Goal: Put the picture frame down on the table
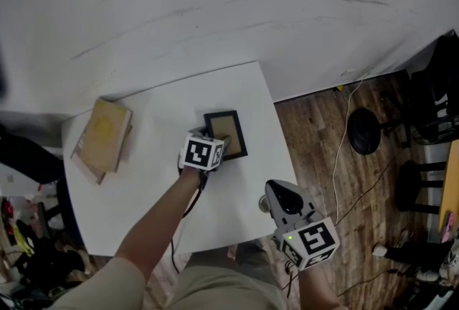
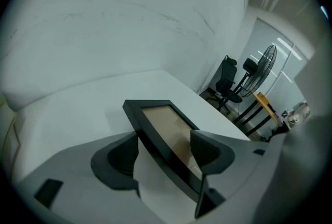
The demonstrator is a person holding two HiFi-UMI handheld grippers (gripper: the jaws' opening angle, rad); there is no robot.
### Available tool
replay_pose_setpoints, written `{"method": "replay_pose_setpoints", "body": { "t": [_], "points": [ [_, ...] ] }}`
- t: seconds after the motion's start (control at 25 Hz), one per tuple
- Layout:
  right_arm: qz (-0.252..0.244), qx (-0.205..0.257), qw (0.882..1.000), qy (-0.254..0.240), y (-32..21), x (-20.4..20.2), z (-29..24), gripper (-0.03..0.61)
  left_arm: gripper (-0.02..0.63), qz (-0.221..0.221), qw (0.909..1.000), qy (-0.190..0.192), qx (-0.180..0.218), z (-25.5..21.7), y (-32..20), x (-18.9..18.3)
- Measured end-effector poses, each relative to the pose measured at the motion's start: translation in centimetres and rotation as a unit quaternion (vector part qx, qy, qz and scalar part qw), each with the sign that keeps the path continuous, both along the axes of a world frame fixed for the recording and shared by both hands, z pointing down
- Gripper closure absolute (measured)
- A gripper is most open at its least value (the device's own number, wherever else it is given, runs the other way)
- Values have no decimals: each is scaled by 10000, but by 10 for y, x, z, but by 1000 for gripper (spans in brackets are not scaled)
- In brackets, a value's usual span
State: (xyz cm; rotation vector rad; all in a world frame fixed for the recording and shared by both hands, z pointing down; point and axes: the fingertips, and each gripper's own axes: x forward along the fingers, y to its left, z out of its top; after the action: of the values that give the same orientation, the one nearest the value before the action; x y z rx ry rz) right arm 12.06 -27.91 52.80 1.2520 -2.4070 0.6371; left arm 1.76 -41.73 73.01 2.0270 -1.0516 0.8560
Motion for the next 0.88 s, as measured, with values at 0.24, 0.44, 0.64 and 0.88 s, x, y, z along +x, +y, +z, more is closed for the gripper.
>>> {"method": "replay_pose_setpoints", "body": {
  "t": [0.24, 0.44, 0.64, 0.88],
  "points": [
    [-103, -50, 9999, -13, 7, -8, 3, 555, 275, -35, 9982, -460, 372, -10, 1, -10],
    [-157, 23, 9999, -11, 9, -10, -7, 555, 275, -50, 9981, -356, 497, -29, 13, -13],
    [-146, 301, 9994, 47, 6, -6, -35, 555, 276, 34, 9969, -139, 778, -69, 31, -15],
    [-13, 878, 9961, 19, 1, 0, -90, 555, 401, 66, 9923, -21, 1234, -131, 51, -25]
  ]
}}
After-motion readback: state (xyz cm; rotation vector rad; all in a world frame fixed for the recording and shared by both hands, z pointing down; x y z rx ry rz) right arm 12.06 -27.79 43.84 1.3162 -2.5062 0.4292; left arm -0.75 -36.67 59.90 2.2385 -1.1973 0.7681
